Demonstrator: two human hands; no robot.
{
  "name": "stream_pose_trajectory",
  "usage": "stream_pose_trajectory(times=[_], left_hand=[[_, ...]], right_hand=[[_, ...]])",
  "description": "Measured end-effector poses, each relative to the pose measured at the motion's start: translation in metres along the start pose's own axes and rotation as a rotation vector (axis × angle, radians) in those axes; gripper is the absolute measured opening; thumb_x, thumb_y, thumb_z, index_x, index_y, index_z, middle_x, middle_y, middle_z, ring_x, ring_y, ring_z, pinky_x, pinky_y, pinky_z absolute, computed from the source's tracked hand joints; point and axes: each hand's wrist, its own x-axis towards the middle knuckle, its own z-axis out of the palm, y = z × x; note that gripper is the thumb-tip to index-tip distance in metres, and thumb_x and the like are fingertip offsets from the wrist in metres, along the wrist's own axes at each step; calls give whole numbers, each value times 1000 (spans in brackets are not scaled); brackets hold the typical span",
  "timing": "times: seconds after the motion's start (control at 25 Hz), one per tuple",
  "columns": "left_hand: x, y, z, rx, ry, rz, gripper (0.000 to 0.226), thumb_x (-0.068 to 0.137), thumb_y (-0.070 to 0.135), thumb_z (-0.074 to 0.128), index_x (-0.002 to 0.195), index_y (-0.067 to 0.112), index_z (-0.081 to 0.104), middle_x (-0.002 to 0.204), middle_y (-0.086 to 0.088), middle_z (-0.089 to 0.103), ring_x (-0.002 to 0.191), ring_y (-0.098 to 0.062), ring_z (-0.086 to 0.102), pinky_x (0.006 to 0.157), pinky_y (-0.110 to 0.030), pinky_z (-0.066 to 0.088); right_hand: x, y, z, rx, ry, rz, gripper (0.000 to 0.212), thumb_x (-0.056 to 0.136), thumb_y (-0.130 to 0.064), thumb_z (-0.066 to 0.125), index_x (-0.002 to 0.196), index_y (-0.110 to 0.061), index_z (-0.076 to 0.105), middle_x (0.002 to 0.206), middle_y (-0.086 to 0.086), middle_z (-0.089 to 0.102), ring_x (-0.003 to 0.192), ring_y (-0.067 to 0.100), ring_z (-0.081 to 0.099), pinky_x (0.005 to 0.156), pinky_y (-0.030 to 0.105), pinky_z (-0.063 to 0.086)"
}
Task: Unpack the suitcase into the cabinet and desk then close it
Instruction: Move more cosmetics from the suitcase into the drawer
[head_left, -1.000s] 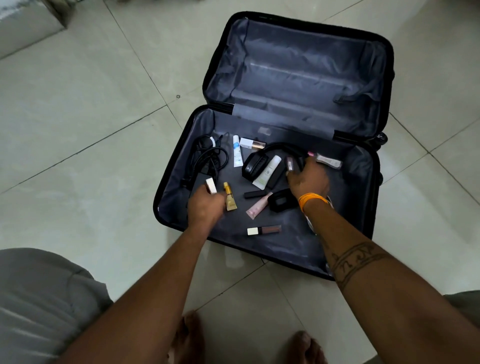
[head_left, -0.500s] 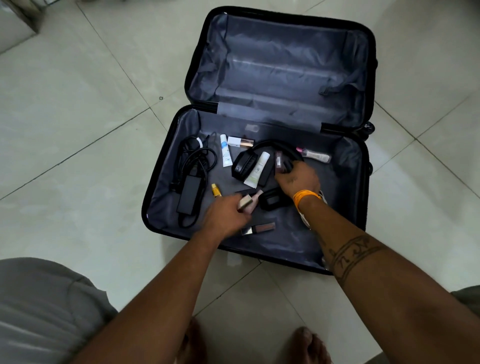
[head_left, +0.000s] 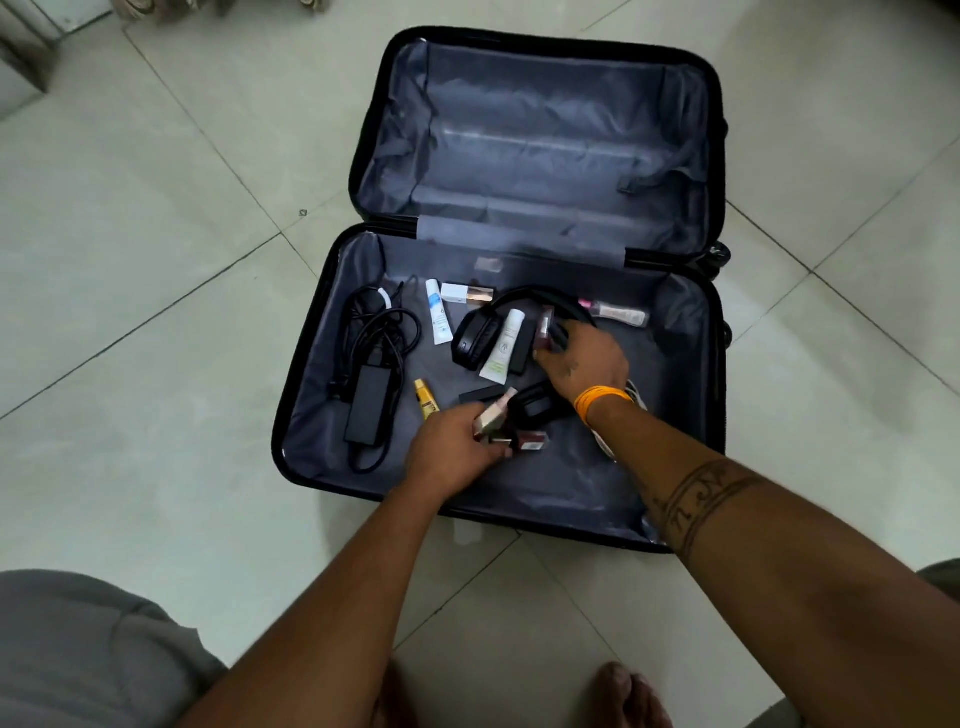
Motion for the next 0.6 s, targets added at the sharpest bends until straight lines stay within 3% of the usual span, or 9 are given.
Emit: stream_pose_trajectory(times=[0.12, 0.24, 0.36, 0.48, 0.6], left_hand=[[5, 11, -11, -452, 89, -88, 25, 77, 22, 91, 83, 26, 67, 68, 13, 69, 62, -5, 64, 56, -20, 48], [4, 22, -25, -755, 108, -156, 20, 85, 15, 84, 87, 16, 65, 65, 5, 68, 41, -3, 48, 42, -19, 35], [1, 25, -32, -972, 110, -236, 12, 91, 24, 77, 92, 16, 68, 83, -9, 78, 43, -9, 51, 46, -21, 37], [5, 20, -37, -1108, 153, -314, 17, 94, 32, 71, 93, 15, 72, 70, -9, 70, 54, -14, 60, 46, -21, 43], [11, 15, -43, -1192, 159, -310, 23, 97, 37, 66, 87, 17, 72, 60, -3, 60, 52, -15, 52, 46, -22, 36]], right_hand=[[4, -4, 2, -14, 13, -8, 38, 86, -49, 73, 112, -21, 70, 112, 14, 74, 105, 40, 68, 81, 40, 53], [6, -4, 7, -25, 30, -1, 36, 88, -47, 70, 109, -18, 69, 112, 16, 73, 104, 42, 68, 80, 40, 53], [4, -4, 7, 75, 84, 88, 40, 87, -46, 67, 110, -12, 67, 115, 21, 71, 107, 45, 66, 85, 42, 52], [2, -6, 3, 357, 173, 171, 46, 87, -50, 68, 115, -13, 66, 112, 16, 72, 107, 41, 66, 88, 40, 51], [-1, -13, -1, 666, 168, 163, 26, 80, -39, 73, 96, -19, 69, 85, -1, 69, 82, 22, 63, 81, 34, 52]])
